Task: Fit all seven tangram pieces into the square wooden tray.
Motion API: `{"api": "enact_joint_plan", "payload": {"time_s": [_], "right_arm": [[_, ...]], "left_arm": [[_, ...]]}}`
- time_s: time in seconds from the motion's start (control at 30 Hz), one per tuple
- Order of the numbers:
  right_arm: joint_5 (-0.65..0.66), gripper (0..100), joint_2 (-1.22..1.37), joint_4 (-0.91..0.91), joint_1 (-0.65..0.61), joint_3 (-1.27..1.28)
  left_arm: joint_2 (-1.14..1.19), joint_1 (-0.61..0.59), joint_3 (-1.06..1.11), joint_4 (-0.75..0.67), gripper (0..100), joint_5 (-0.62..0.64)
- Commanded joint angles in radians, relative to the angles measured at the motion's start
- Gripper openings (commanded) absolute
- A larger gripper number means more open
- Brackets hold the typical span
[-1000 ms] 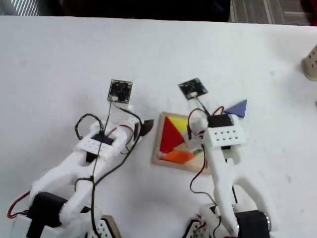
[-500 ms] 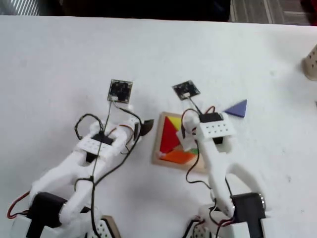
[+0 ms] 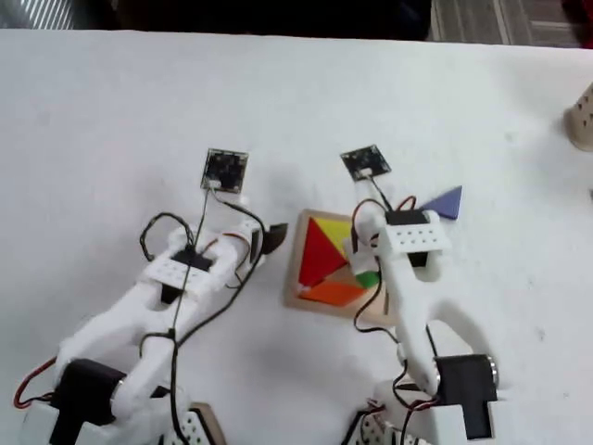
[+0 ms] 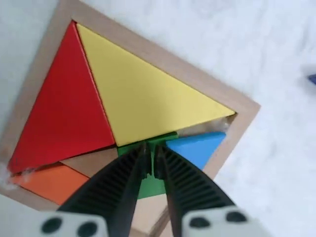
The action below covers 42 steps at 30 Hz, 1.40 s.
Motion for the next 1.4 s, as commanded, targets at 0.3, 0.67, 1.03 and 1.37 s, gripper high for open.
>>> {"api": "enact_joint_plan", "payload": {"time_s": [0.3, 0.67, 1.03, 1.37], "right_arm": [[0.035, 2.0, -0.085, 0.021, 0.068, -0.017], [0.106, 2.1, -0.087, 0.061, 0.007, -0.023], [0.054, 2.0, -0.150, 0.054, 0.047, -0.011], [0.043, 2.2, -0.147, -0.042, 0.097, 0.044]], "left_arm": [[-0.008, 0.007, -0.025, 0.005, 29, -0.008], [-0.008, 0.007, -0.025, 0.005, 29, -0.008], [-0.008, 0.005, -0.025, 0.005, 29, -0.008], [-0.008, 0.005, -0.025, 0.005, 29, -0.008]]}}
